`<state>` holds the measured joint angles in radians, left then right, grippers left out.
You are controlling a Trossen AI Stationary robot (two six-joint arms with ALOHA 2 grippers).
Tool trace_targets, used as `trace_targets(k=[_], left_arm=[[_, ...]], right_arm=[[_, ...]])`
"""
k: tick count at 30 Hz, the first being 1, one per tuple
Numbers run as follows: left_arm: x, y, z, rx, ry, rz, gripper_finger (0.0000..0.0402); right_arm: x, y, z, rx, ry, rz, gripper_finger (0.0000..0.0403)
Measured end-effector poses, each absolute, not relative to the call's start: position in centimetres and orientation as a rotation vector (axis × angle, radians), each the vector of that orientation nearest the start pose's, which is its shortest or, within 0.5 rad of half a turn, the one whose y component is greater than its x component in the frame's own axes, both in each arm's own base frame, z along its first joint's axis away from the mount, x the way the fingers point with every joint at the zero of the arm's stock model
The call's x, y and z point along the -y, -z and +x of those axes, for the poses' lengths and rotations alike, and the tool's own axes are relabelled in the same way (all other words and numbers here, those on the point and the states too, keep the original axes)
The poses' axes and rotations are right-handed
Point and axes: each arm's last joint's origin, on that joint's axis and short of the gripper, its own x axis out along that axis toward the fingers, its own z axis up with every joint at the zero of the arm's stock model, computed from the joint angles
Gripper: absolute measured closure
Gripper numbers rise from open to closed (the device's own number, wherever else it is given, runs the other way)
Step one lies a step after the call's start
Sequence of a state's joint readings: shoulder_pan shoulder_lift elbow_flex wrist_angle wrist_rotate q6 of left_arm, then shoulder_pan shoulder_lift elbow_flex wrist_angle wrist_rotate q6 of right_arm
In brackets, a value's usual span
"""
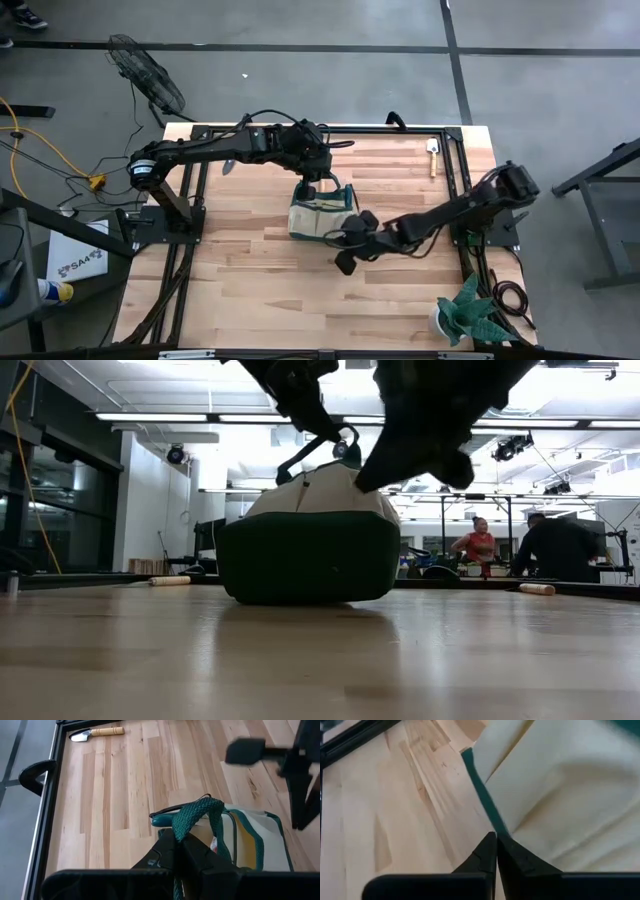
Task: Pick & Place Garden tools in Gardening bag
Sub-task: Adjust the white gardening bag
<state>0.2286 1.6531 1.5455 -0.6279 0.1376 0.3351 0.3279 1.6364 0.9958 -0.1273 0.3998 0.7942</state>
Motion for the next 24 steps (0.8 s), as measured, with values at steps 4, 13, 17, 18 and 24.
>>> trace_targets(k=[4, 13, 17, 18, 24], left_arm=[[-7.8, -33.4, 35.4, -0.739, 0.037, 0.183, 0.0401], [-7.8, -33.3, 35.3, -0.761, 0.043, 0.178, 0.0401], [-7.8, -33.3, 35.3, -0.761, 0.043, 0.178, 0.0401], [-7.8, -33.3, 35.3, -0.761, 0.043, 0.178, 0.0401], [-7.8, -33.3, 35.3, -0.761, 0.043, 0.172, 0.0401]], right_arm=[[-10.3, -18.8, 33.0, -0.601, 0.418, 0.516, 0.0400], [-10.4, -18.9, 33.0, -0.521, 0.502, 0.540, 0.0400], [-10.2, -18.7, 33.0, -0.502, 0.555, 0.540, 0.0400], [-10.2, -18.7, 32.9, -0.507, 0.558, 0.539, 0.0400], [-10.2, -17.1, 33.2, -0.572, 0.559, 0.537, 0.0400]])
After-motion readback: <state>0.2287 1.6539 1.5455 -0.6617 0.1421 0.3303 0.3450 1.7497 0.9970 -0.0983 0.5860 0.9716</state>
